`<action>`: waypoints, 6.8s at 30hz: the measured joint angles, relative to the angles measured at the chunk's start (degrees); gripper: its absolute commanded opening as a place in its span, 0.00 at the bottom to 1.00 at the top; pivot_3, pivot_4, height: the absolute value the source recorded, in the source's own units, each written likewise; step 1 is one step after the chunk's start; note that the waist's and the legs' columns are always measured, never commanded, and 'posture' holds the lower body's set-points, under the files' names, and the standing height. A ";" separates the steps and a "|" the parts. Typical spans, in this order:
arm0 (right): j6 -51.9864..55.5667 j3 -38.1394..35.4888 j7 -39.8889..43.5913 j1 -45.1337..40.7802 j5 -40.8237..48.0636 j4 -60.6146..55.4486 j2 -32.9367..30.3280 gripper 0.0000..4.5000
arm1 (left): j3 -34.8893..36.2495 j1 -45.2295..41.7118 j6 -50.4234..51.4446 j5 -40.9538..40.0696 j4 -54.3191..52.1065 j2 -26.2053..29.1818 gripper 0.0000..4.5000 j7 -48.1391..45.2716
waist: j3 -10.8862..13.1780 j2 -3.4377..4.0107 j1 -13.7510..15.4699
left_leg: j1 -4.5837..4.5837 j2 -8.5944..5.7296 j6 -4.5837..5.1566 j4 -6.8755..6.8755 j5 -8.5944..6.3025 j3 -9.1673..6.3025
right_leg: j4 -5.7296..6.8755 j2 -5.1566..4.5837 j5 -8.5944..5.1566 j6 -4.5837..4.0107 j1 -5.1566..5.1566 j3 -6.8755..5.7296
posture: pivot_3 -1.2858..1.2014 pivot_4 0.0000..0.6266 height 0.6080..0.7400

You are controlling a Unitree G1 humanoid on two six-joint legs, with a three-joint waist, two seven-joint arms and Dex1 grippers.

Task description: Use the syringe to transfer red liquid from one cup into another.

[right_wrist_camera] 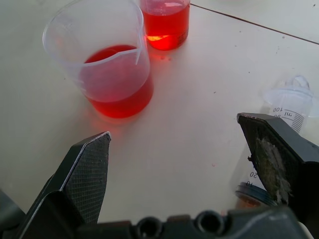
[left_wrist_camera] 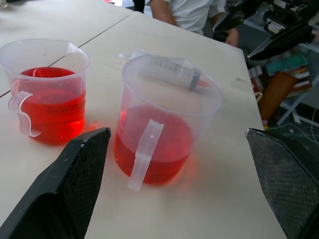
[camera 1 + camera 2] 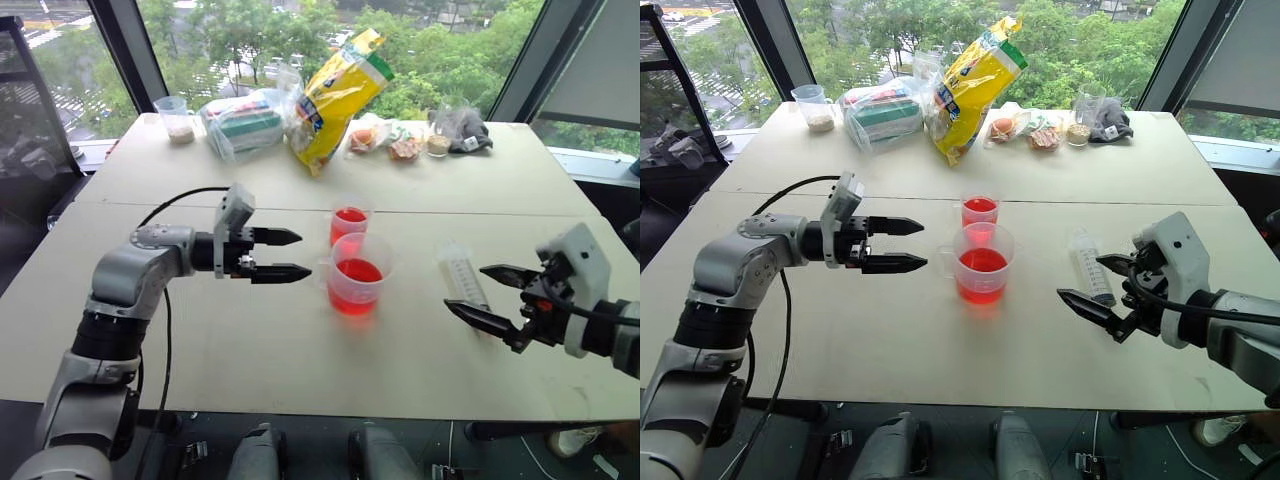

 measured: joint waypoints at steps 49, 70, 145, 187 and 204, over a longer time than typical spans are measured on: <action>5.95 43.47 -0.05 -45.51 -22.07 63.41 0.26 0.99 | -3.50 -2.30 -6.49 1.71 2.26 -4.44 1.00 1.77 | 0.00 0.01 -0.09 | -0.07 -0.01 0.01 -0.11 0.00 0.19 | 0.00 0.02 0.10 0.15 -0.21 0.11 | 0.52 0.24 1.00; -4.79 64.08 19.98 -58.80 -45.29 86.96 8.37 0.32 | -2.63 6.19 -5.54 1.01 -4.86 -5.17 1.00 8.06 | -0.08 -0.11 -0.15 | 0.07 0.01 0.04 -0.05 -0.02 0.16 | 0.03 0.01 0.12 0.15 -0.02 0.01 | 0.52 0.24 1.00; -62.29 40.23 -2.52 -8.29 -38.83 24.75 40.59 0.32 | -2.72 -32.44 -24.64 10.78 45.28 -16.54 1.00 -7.69 | 0.01 0.01 -0.04 | -0.06 -0.03 -0.02 0.01 0.02 0.06 | 0.11 0.13 0.10 0.20 -0.08 -0.03 | 0.52 0.24 1.00; -56.22 39.08 -3.36 -8.75 -35.98 24.13 36.99 0.32 | 0.15 -37.54 -27.76 14.06 57.27 -22.34 0.01 -16.57 | 0.01 0.00 -0.09 | -0.07 -0.03 -0.02 -0.01 0.02 0.00 | 0.11 0.14 0.09 0.19 -0.09 -0.03 | 0.52 0.24 1.00; -55.34 39.05 -3.36 -8.75 -35.59 24.15 36.76 0.32 | 1.92 -38.42 -28.02 14.06 58.34 -22.26 0.01 -16.04 | 0.01 0.00 -0.03 | -0.08 -0.03 -0.02 -0.01 0.01 0.00 | 0.08 0.14 0.10 0.20 -0.09 -0.03 | 0.52 0.24 1.00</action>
